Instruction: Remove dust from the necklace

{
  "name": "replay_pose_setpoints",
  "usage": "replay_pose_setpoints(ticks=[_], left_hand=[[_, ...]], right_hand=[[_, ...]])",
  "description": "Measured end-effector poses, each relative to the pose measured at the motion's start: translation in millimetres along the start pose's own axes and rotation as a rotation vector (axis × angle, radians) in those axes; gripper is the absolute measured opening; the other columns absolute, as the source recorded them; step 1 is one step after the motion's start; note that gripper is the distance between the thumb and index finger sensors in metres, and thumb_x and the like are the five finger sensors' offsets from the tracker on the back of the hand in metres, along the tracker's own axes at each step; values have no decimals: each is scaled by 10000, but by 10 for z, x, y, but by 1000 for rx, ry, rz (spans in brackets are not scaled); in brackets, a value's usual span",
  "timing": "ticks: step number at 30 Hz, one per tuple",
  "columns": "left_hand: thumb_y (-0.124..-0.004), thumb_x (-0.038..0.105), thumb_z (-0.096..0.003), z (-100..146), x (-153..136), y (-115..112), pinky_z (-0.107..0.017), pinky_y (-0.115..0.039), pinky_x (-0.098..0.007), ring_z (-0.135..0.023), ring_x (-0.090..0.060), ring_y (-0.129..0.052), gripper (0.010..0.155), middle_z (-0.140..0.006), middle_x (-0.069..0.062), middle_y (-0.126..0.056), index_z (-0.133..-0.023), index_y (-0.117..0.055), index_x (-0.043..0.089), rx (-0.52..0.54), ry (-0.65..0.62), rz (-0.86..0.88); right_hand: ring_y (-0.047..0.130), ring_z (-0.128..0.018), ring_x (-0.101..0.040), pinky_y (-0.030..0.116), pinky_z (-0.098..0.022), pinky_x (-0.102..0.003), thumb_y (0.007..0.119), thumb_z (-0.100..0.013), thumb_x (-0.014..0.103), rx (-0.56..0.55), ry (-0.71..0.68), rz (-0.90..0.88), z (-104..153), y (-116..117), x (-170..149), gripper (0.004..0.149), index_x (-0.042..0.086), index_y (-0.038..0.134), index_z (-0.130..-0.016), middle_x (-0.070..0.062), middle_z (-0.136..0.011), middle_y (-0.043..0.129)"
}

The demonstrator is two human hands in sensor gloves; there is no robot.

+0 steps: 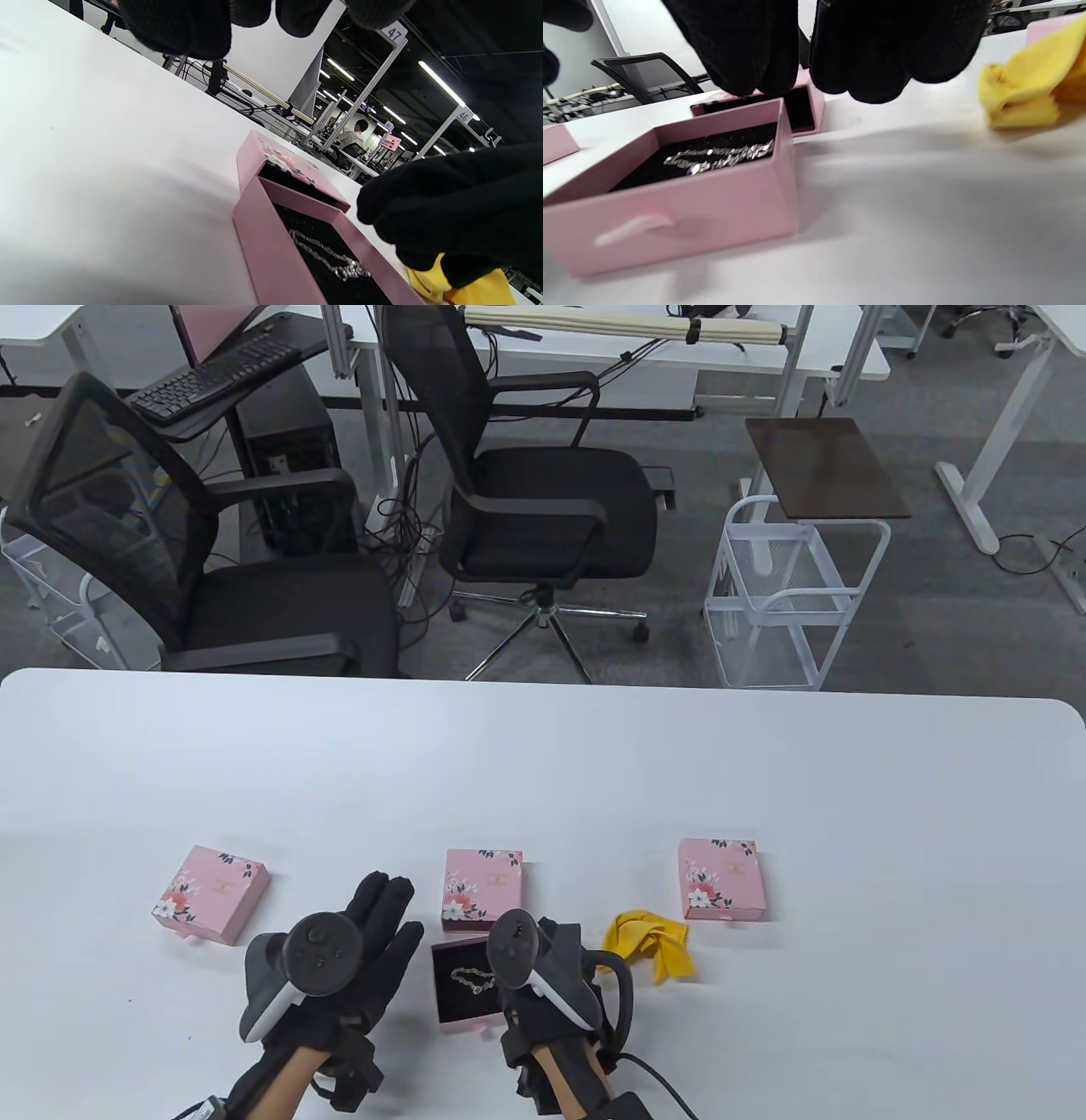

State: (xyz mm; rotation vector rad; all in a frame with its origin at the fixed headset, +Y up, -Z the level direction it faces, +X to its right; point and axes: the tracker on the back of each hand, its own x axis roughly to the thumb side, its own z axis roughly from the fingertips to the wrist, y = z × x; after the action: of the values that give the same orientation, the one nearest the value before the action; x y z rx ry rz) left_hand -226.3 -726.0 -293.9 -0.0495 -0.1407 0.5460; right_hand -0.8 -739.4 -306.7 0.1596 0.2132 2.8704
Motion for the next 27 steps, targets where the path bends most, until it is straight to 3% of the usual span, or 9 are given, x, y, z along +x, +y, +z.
replay_pose_setpoints(ticks=[8,17,27], left_hand=[[-571,510,-625,-23,-3,-71,-690,-651,-527,-960,-406,-622,621,-1239,-114,-376,-1168,-458,230,-24,5,-40],[-574,510,-624,-22,-1,-75,-689,-652,-528,-957,-405,-627,621,-1240,-97,-387,-1167,-462,231,-25,4,-51],[-576,513,-624,-23,-9,-64,-688,-654,-526,-957,-402,-628,622,-1239,-100,-390,-1167,-462,231,-23,7,-47]], right_hand=[[744,-852,-538,671,-632,-611,823,-627,269,15,-74,113,10,72,49,409,167,730,-1012,-306,-1069,639],[772,-842,-512,700,-626,-580,839,-619,235,77,-82,135,4,149,91,458,95,702,-1033,-297,-1059,657],[811,-811,-488,725,-609,-564,862,-600,250,39,-72,216,6,209,156,468,92,709,-1014,-287,-1024,708]])
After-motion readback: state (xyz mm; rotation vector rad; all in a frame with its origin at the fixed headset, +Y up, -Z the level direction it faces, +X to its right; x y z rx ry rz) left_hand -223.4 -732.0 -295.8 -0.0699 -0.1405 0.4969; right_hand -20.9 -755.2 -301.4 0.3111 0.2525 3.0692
